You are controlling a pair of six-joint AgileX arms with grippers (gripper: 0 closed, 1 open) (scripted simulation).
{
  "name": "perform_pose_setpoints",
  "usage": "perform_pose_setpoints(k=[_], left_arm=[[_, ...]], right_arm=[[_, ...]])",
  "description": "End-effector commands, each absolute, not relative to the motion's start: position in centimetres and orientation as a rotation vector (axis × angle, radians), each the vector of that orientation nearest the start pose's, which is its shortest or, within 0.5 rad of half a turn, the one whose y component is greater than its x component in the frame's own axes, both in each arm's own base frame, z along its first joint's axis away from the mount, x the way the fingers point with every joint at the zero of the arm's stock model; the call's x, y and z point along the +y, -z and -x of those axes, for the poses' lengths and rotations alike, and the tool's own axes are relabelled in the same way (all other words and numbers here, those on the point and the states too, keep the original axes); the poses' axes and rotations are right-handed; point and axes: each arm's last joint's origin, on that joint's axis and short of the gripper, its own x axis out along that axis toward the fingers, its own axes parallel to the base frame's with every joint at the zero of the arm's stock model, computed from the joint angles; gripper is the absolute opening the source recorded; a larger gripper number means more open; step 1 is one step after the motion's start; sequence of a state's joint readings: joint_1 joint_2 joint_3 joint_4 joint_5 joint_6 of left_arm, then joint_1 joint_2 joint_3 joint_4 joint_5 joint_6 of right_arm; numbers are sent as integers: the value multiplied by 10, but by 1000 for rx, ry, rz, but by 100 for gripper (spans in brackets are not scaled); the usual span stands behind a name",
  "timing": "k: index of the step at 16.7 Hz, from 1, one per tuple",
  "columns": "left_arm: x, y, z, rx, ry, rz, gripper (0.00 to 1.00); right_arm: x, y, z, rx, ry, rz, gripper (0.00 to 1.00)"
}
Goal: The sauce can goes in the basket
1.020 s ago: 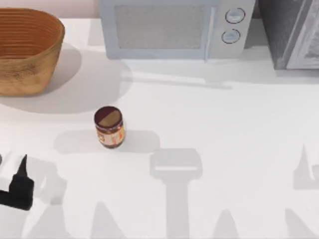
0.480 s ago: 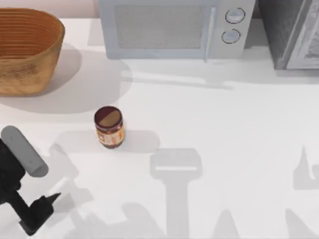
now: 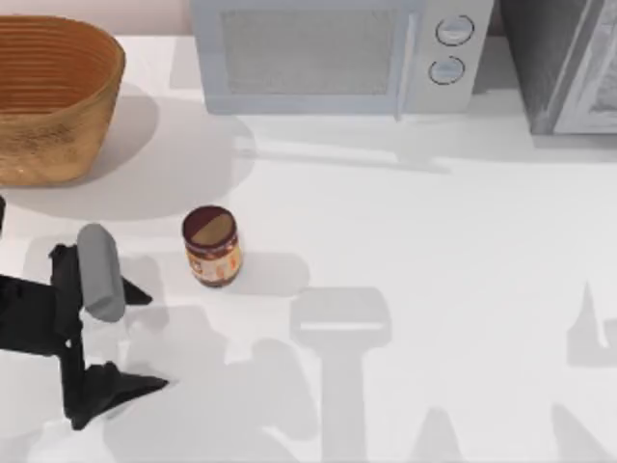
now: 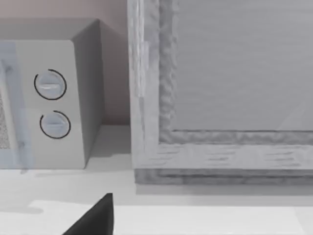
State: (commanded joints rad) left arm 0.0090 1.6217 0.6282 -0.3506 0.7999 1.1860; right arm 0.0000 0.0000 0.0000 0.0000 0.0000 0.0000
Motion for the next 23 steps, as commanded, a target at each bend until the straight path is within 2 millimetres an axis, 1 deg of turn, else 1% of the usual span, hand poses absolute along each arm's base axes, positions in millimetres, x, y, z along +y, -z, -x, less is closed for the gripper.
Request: perform_pose_setpoints(k=[2, 5, 11, 14, 18, 23], left_arm=[[-19, -91, -261, 611, 1335, -376, 100], [-16, -72, -284, 502, 1420, -282, 100], [-5, -42, -318, 289, 1473, -134, 100], [1, -32, -331, 202, 1468, -94, 100], [9, -26, -343, 114, 1453, -73, 100], [11, -24, -348, 81, 1448, -72, 100]], right_arm=[[-1, -160, -106, 0, 0, 0, 100], [-1, -160, -106, 0, 0, 0, 100], [-1, -160, -106, 0, 0, 0, 100], [-1, -160, -106, 0, 0, 0, 100], [-1, -160, -106, 0, 0, 0, 100], [-1, -160, -106, 0, 0, 0, 100]])
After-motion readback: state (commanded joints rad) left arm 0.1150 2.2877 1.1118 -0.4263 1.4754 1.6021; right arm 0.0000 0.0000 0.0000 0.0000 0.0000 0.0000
